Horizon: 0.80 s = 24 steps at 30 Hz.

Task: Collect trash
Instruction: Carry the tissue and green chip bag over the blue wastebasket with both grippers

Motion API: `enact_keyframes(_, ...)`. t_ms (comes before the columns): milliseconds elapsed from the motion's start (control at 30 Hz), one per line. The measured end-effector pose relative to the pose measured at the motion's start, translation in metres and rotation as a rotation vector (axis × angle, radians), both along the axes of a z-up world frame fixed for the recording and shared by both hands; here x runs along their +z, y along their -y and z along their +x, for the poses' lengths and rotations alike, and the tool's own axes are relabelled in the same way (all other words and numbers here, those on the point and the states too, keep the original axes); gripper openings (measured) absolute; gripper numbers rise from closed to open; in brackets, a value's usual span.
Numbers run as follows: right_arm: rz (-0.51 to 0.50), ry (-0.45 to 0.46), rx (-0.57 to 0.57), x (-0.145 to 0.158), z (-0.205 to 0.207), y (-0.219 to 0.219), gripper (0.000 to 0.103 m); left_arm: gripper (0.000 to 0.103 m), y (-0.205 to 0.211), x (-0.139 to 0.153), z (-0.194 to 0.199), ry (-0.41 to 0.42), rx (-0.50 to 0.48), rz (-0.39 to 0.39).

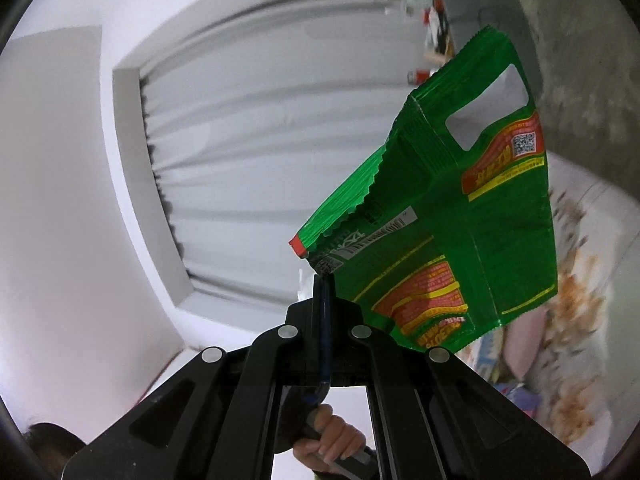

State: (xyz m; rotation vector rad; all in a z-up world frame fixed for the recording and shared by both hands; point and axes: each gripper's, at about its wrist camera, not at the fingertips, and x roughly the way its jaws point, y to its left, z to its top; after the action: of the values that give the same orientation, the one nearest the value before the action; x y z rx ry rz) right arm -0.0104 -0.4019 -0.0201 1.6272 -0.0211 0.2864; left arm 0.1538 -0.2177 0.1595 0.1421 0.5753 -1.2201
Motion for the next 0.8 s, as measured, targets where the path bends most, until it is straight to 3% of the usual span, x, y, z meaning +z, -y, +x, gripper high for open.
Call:
enact_keyframes(333,0.079,-0.047,-0.186,-0.046,-0.051,0.042,0.0,0.003,0.111,-0.032,-0.06,-0.041,-0.165,0.086)
enact_keyframes(800,0.319,-0.206,-0.344,-0.178,-0.093,0.093,0.0,0.003,0.194,-0.09,-0.075,-0.091,-0.226,0.212)
